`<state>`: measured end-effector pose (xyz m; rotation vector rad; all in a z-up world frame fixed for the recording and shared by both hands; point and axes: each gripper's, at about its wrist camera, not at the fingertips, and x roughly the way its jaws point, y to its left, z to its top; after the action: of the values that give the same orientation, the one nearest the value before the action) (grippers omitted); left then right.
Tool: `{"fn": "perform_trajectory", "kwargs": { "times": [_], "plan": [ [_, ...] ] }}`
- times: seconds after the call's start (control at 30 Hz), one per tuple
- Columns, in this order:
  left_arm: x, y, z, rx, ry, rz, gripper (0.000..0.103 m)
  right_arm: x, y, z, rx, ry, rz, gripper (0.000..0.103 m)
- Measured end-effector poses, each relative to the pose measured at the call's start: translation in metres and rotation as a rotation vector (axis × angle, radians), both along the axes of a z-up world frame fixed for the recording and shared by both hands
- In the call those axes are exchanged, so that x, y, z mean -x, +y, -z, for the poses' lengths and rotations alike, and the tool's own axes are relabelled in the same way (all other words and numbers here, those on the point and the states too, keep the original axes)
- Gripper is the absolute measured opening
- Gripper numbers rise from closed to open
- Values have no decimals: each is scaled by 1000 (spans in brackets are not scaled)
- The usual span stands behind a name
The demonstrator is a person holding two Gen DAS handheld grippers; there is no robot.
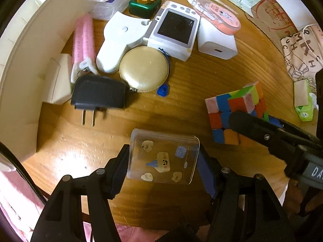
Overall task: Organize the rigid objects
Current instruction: 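Carry the clear box and Rubik's cube with both grippers over the white tray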
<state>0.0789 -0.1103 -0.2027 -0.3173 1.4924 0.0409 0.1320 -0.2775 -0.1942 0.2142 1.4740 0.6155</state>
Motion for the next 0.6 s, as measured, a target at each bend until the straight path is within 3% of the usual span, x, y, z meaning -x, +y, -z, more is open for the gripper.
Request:
{"fn": "perform_trajectory", "kwargs": {
  "times": [0.3, 0.6],
  "plan": [
    [41, 5, -16, -2, -57, 9, 67, 21, -23, -10, -52, -9, 86, 67],
    [57, 10, -56, -2, -145, 7, 67, 43, -23, -36, -82, -99, 71, 67]
  ]
}}
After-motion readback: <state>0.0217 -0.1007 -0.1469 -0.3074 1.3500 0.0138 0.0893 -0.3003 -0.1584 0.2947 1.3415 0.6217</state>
